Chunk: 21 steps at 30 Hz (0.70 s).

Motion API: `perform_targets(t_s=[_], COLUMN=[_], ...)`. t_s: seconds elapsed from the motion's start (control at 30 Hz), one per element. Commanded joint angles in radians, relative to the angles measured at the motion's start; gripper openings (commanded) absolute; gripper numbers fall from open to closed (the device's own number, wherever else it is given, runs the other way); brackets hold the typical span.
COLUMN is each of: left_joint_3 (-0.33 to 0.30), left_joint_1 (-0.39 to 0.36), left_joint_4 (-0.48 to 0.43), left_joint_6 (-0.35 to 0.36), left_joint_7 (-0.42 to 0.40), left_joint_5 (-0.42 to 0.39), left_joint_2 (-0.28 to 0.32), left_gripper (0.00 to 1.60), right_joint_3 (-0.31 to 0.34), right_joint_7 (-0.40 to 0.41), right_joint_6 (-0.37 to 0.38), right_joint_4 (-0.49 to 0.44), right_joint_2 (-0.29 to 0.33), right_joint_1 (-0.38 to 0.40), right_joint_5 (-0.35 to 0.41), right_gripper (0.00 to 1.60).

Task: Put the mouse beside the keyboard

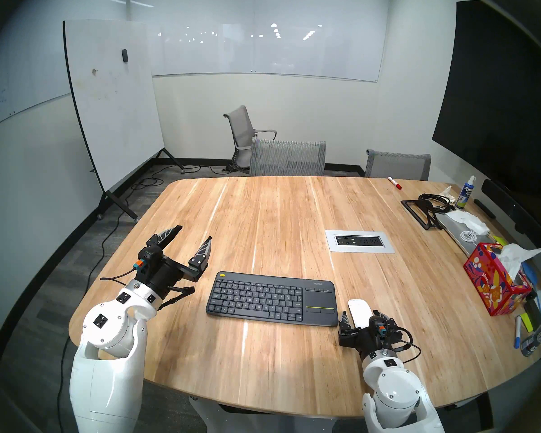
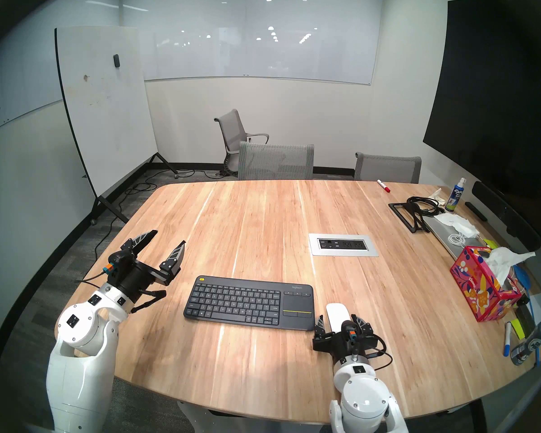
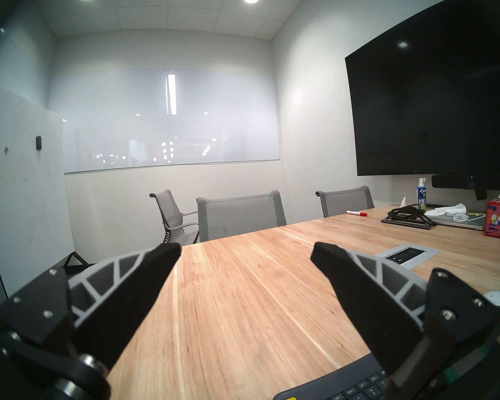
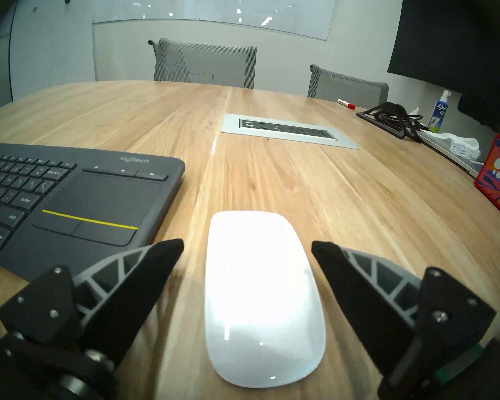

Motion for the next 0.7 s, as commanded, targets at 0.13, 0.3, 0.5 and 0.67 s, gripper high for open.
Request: perform_targets(t_s=[0.13,0.3,0.5,0.67], left_joint_3=[-0.002,-0.002,-0.002,-0.002], left_joint_1=[0.000,0.001,0.001,0.001], left_joint_4=[-0.025,-0.026,-0.026,-0.026], left_joint_6=[-0.007,-0.006,-0.006,-0.006], left_joint_7=[0.001,0.001,0.001,0.001], left_joint_5=[0.002,0.003,0.002,0.003], left_joint_2=[0.001,0.000,0.000,0.000], left_gripper=[1.60,1.60,1.60,1.60], right_joint_3=[-0.040,-0.049,0.006,0.042], right_joint_7=[-0.004,-0.031,-0.043,-0.026], right_joint_6=[-0.080,-0.099,-0.077,-0.076], right_joint_4=[-0.097,-0.095,-0.061,-0.053], right_joint_2=[0.006,-0.004,-0.003,0.007], right_joint_1=[-0.028,-0.038,-0.030,-0.037], right_joint_5=[-0.034,-0.059,-0.046,-0.026], right_gripper=[1.60,1.60,1.60,1.60])
